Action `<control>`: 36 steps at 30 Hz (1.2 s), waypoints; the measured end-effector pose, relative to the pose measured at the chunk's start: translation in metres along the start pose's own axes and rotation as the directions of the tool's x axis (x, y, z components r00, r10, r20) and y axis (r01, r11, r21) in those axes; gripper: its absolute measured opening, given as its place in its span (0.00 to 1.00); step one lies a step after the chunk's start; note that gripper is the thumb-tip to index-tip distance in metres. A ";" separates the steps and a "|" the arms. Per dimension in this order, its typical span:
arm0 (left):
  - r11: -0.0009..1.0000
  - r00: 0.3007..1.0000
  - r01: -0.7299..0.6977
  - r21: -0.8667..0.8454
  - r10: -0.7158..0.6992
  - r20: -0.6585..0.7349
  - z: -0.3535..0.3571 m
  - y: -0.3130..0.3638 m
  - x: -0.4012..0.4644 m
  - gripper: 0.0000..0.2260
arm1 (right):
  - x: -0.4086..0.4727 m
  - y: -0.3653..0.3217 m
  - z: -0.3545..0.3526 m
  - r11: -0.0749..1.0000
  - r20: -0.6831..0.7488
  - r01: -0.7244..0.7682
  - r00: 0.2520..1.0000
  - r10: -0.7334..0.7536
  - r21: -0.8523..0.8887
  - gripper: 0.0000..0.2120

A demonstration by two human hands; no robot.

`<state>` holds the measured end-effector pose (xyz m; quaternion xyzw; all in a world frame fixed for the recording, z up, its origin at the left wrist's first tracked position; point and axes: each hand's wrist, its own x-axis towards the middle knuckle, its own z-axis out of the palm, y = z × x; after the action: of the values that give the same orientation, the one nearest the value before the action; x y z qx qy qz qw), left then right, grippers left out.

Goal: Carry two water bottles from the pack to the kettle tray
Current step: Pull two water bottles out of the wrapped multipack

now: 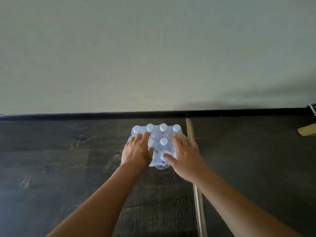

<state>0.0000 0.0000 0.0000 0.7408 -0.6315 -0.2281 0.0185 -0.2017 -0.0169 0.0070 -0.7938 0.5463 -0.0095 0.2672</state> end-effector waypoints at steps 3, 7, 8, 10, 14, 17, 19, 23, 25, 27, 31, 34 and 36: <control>0.985 0.999 -0.024 0.171 0.027 -0.017 0.029 -0.010 0.031 0.22 | 0.016 0.013 0.021 1.000 -0.031 0.002 1.000 -0.002 0.019 0.31; 0.960 0.997 -0.053 0.275 0.068 -0.044 0.049 -0.014 0.047 0.19 | 0.026 0.020 0.032 0.998 -0.033 -0.014 0.999 0.016 0.057 0.34; 0.955 0.994 -0.063 0.289 0.085 -0.064 0.050 -0.015 0.047 0.18 | 0.027 0.021 0.033 0.998 -0.033 -0.010 0.999 0.012 0.054 0.34; 0.958 0.991 -0.081 0.274 0.108 -0.085 0.052 -0.018 0.048 0.17 | 0.029 0.018 0.031 0.998 -0.031 -0.017 0.999 0.019 0.062 0.34; 0.972 0.979 -0.150 0.180 0.171 -0.107 0.044 -0.022 0.042 0.17 | 0.031 0.015 0.031 0.994 -0.061 -0.017 0.998 0.024 0.105 0.34; 0.980 0.970 -0.199 0.012 0.199 -0.143 0.008 -0.022 0.034 0.15 | 0.028 0.015 0.028 0.987 -0.072 -0.005 0.997 0.017 0.161 0.33; 0.966 0.965 -0.226 -0.122 0.205 -0.162 -0.022 -0.023 0.026 0.14 | 0.028 0.013 0.025 0.975 -0.052 0.021 0.999 -0.009 0.220 0.34; 0.876 0.938 -0.308 -0.371 0.214 -0.272 -0.065 -0.025 0.008 0.14 | 0.031 0.010 0.020 0.939 0.021 -0.005 1.000 -0.002 0.343 0.43; 0.814 0.913 -0.327 -0.479 0.143 -0.381 -0.073 -0.025 0.000 0.14 | 0.032 0.010 0.022 0.930 0.050 -0.015 0.999 -0.004 0.368 0.45; 0.755 0.894 -0.341 -0.560 0.075 -0.443 -0.076 -0.024 -0.003 0.14 | 0.034 0.010 0.026 0.928 0.061 -0.010 0.998 -0.014 0.373 0.45; 0.656 0.876 -0.401 -0.639 0.072 -0.476 -0.081 -0.019 -0.010 0.12 | 0.041 0.006 0.025 0.910 0.086 -0.027 0.996 -0.009 0.414 0.43; 0.611 0.880 -0.413 -0.676 0.076 -0.469 -0.081 -0.013 -0.013 0.12 | 0.044 0.004 0.023 0.894 0.095 -0.020 0.995 -0.026 0.448 0.38; 0.604 0.872 -0.427 -0.673 0.078 -0.483 -0.076 -0.011 -0.012 0.13 | 0.044 0.003 0.025 0.885 0.119 -0.008 0.991 -0.054 0.466 0.36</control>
<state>0.0360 -0.0061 0.0684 0.5933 -0.5578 -0.3081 0.4919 -0.1790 -0.0462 -0.0278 -0.7121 0.5002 -0.0922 0.4840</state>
